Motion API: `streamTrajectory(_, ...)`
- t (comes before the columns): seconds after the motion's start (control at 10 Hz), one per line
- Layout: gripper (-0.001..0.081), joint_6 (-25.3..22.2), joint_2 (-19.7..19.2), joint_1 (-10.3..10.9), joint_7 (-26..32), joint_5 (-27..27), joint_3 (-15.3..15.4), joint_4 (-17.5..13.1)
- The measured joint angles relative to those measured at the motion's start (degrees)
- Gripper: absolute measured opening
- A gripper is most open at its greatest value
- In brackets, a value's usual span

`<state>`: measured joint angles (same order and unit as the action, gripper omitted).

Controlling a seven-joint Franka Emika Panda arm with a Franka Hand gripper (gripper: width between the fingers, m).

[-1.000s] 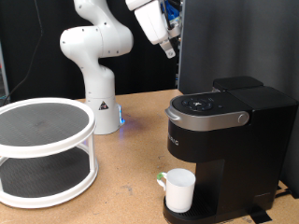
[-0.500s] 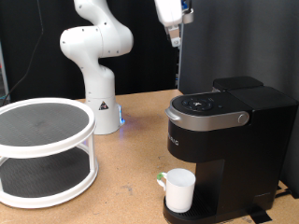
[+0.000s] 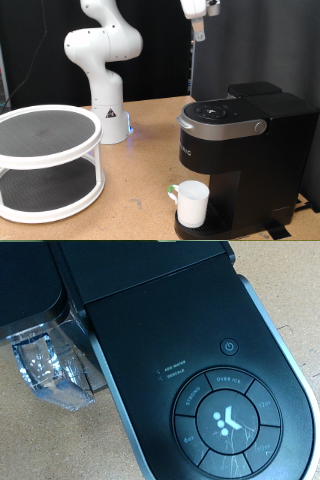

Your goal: Make a cup of coffee with the keurig machine

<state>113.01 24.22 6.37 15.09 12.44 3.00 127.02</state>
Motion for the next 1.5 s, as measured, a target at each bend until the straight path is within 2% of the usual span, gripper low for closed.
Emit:
streamTrajectory(0.2, 0.0805, -0.44, -3.73, 0.05, -0.02, 0.00, 0.00, -3.11)
streamTrajectory(0.5, 0.0805, 2.81, -7.08, 0.23, 0.77, 0.76, 0.01, -4.72)
streamTrajectory(1.2, 0.0805, 3.75, -10.31, 0.37, 0.86, 1.35, 0.05, -7.83)
streamTrajectory(1.5, 0.0805, 3.91, -11.14, 0.37, 0.86, 1.35, 0.09, -8.21)
